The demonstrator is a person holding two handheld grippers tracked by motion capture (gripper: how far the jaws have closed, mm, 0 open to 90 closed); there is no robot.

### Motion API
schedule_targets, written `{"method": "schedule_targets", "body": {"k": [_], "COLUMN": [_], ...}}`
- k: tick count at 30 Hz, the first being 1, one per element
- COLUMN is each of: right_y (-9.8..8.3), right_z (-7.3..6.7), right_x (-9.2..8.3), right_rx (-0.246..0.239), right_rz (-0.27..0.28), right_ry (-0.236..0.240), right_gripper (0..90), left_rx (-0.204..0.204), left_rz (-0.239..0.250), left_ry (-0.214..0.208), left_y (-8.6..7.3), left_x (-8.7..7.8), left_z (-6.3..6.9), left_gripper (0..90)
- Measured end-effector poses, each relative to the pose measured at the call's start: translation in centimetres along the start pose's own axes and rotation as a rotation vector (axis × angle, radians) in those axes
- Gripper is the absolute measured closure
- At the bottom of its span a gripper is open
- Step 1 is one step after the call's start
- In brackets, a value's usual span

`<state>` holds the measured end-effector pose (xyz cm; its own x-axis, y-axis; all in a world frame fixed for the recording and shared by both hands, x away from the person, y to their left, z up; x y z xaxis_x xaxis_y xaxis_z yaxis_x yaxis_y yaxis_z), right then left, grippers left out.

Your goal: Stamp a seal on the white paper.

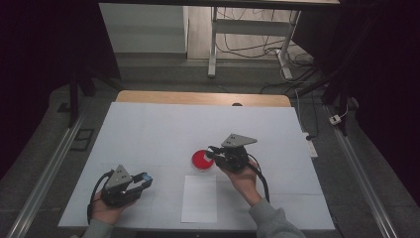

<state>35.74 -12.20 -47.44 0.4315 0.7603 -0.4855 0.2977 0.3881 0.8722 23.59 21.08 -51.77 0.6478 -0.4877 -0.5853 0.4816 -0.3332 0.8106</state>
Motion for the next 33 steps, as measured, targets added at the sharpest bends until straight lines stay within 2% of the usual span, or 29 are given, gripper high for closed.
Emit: {"method": "schedule_targets", "body": {"k": [13,21,33], "right_y": [-0.5,-0.9,-1.4], "right_z": [-0.7,-1.2,-3.0], "right_x": [-1.6,-2.2,-2.7], "right_rx": [0.006,0.001,-0.034], "right_rz": [0.006,-0.013,-0.035], "right_ry": [0.034,0.046,0.102], "right_gripper": [75.6,75.6,75.5], "left_rx": [-0.001,-0.001,0.0], "left_rz": [-0.002,-0.001,-0.006], "left_ry": [0.0,0.0,0.001], "left_y": [0.0,0.0,-0.1], "left_x": [0.0,0.0,0.0], "left_z": [0.0,-0.1,-0.1], "left_gripper": [65.1,65.0,65.1]}}
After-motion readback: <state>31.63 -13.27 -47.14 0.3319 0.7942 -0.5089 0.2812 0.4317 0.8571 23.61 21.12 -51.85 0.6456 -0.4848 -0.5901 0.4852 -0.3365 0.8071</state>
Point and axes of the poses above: each handheld gripper's, and its own axes: x roughly forward along the jaws, y roughly out of its top, z roughly to its right, the point moved 1 cm from there along x, roughly forward along the jaws, and after that the axes turned 3 degrees about y, right-handed, at the moved point
